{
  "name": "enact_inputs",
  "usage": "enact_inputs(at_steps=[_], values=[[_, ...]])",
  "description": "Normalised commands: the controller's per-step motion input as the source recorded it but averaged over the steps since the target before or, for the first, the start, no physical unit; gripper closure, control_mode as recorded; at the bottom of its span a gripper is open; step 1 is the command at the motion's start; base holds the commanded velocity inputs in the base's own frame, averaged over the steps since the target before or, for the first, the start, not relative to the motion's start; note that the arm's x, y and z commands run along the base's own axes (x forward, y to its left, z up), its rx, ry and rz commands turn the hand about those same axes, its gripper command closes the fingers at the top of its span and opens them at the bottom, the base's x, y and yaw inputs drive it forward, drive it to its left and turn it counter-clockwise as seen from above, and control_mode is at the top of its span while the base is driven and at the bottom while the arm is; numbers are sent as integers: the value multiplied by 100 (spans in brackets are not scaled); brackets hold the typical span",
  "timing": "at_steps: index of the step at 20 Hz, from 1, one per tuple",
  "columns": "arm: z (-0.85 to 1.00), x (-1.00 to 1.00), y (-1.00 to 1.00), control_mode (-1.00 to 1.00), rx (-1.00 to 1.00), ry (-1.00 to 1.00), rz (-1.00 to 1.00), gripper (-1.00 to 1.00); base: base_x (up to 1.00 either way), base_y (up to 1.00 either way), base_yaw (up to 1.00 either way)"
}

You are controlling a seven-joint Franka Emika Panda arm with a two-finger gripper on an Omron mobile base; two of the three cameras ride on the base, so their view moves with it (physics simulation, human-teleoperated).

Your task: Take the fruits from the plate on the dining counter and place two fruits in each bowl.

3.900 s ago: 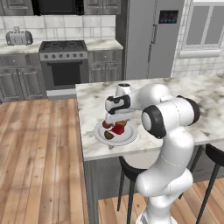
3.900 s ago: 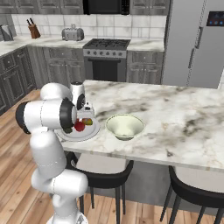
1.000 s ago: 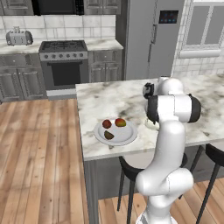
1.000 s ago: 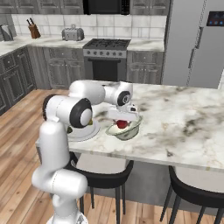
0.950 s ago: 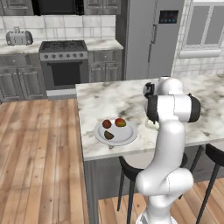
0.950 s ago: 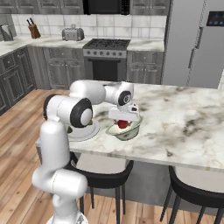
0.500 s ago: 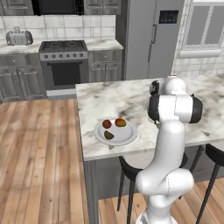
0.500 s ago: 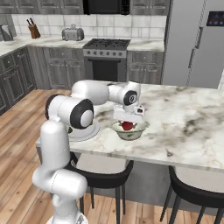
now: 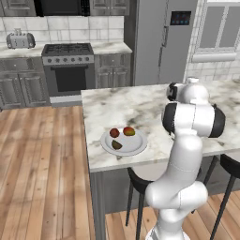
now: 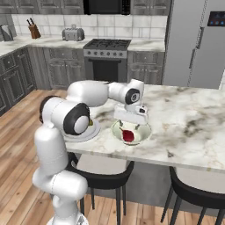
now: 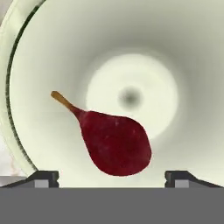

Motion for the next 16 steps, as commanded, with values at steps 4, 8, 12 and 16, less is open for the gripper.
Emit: enact_inputs(at_steps=[4,8,12,16], values=[[81,-29,-5,-100,0,0,-8,-100,0,0,0],[79,-13,69,-100,0,0,-3,-100,0,0,0],[34,0,100,-100,0,-4,0,-100,0,0,0],[7,4,100,-100,0,-3,0,-100,0,0,0]])
